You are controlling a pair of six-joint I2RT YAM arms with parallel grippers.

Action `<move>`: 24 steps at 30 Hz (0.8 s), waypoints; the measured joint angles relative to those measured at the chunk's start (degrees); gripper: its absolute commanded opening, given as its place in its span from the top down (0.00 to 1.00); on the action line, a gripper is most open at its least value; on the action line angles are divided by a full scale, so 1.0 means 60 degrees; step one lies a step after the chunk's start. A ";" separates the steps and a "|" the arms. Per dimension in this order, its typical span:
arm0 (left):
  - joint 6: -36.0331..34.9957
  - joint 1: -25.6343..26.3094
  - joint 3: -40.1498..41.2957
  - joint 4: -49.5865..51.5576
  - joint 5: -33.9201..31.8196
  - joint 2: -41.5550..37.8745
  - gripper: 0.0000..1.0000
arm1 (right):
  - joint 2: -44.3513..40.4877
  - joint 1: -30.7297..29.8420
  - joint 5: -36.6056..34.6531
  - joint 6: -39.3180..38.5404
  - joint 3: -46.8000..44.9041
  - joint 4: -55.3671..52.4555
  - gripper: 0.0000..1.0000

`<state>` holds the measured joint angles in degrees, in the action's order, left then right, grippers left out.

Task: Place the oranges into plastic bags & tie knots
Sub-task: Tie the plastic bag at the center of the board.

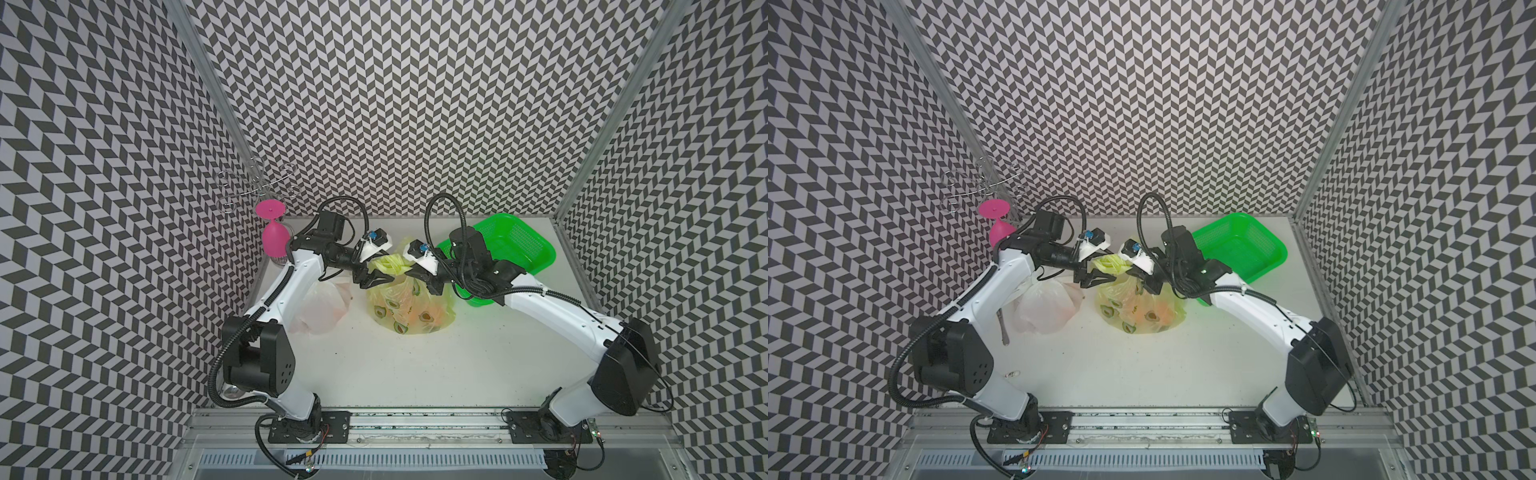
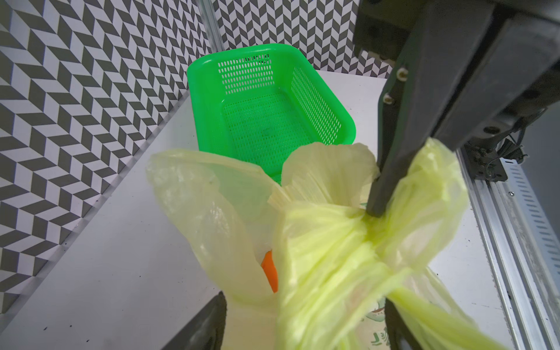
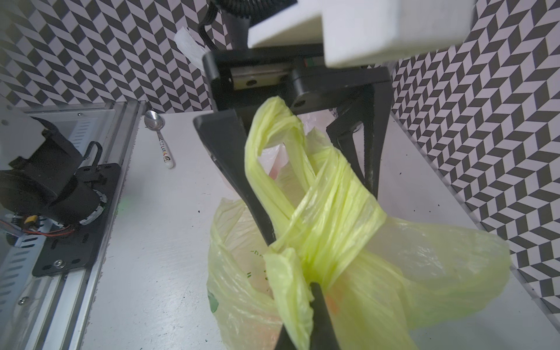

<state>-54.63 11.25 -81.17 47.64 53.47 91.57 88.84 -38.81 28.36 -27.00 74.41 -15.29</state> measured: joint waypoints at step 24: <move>-0.0280 -0.0004 -0.0984 0.1421 0.1475 0.0484 0.62 | -0.0033 0.0000 -0.0076 -0.0590 -0.0251 0.0047 1.00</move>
<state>-56.31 11.22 -87.07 56.16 62.33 94.48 88.64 -38.81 27.90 -30.55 72.90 -15.00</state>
